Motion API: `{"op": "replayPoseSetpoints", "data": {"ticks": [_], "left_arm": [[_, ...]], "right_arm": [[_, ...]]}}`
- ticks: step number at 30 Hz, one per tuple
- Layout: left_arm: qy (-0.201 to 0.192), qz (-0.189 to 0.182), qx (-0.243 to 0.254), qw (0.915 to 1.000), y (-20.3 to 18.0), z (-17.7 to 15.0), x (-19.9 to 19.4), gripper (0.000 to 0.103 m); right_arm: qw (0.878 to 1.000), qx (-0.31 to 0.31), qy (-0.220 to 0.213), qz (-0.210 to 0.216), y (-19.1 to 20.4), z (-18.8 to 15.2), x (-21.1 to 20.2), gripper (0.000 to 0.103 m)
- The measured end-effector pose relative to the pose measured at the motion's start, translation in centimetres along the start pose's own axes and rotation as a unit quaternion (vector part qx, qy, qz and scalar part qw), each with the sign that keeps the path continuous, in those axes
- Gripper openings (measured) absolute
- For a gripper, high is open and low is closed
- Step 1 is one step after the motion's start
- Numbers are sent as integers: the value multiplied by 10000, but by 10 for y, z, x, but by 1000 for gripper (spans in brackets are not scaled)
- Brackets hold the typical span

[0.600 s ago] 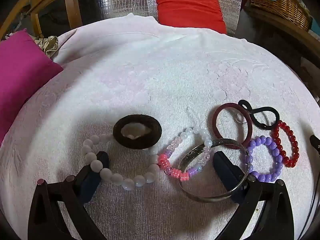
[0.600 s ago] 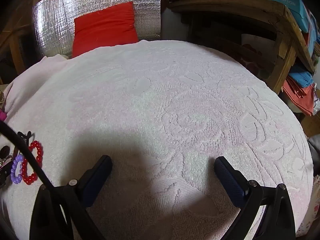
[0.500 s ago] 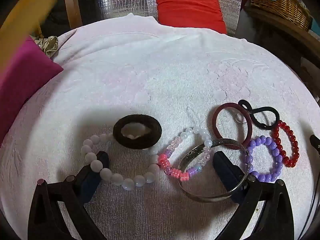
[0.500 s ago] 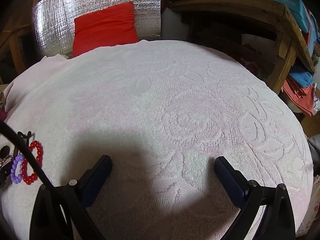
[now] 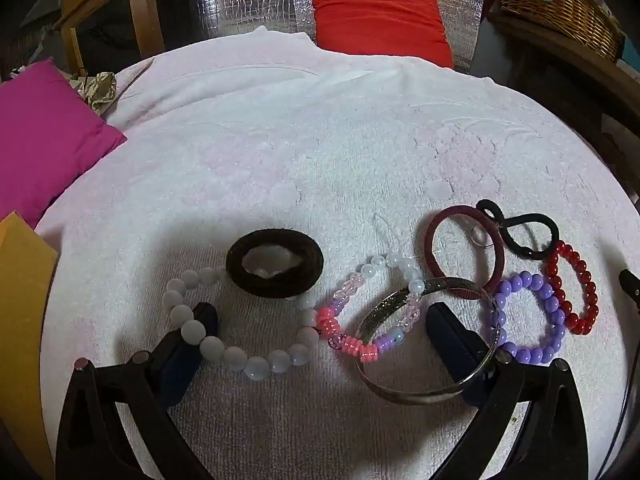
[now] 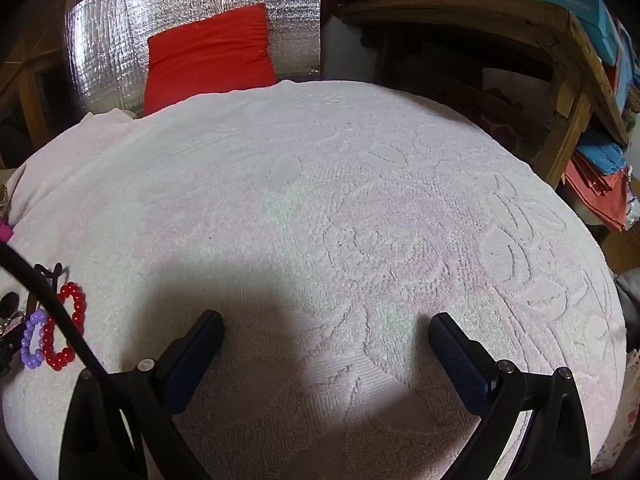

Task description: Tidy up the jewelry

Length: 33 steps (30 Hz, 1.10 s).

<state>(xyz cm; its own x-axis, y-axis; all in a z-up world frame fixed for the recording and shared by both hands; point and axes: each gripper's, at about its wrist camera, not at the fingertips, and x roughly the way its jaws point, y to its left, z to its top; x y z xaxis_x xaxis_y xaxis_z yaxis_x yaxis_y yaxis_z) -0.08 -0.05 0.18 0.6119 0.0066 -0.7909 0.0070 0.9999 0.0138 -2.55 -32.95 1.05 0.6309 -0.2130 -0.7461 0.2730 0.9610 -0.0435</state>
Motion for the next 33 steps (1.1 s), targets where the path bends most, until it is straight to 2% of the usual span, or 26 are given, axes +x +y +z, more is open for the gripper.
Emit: {"op": "replayPoseSetpoints", "data": {"ticks": [7,9,11,12,15,19,23,27,33], "left_arm": [[35,39,-24,10000,-1,0,0,103],[348,11,-126,9993,0,4,-2,103],[652,-45,-165,9977,0,5,-8,103],[658,-48,-170,9977,0,3,-17,103],[-85,638,-21,9979,2,-10,-75,103],[-781,962,72,9923,7,-21,-160,103],[-1397,1163,-59,9833,18,-28,-244,103],[-1751,1323,-246,9753,27,-44,-315,103],[-2017,1304,-459,9696,33,-66,-363,103]], "right_arm": [[9998,-56,72,170,-3,-12,-14,103],[9999,29,-12,139,-2,-17,-18,103],[9997,5,154,200,0,-18,-23,103],[9995,22,235,217,1,-19,-26,103],[9985,61,383,377,3,-25,-45,103],[9987,-81,-56,499,6,-31,-101,103],[9944,-192,-539,889,16,-33,-172,103],[9873,-339,-879,1279,36,-40,-245,103],[9778,-530,-1072,1722,59,-55,-318,103]]}}
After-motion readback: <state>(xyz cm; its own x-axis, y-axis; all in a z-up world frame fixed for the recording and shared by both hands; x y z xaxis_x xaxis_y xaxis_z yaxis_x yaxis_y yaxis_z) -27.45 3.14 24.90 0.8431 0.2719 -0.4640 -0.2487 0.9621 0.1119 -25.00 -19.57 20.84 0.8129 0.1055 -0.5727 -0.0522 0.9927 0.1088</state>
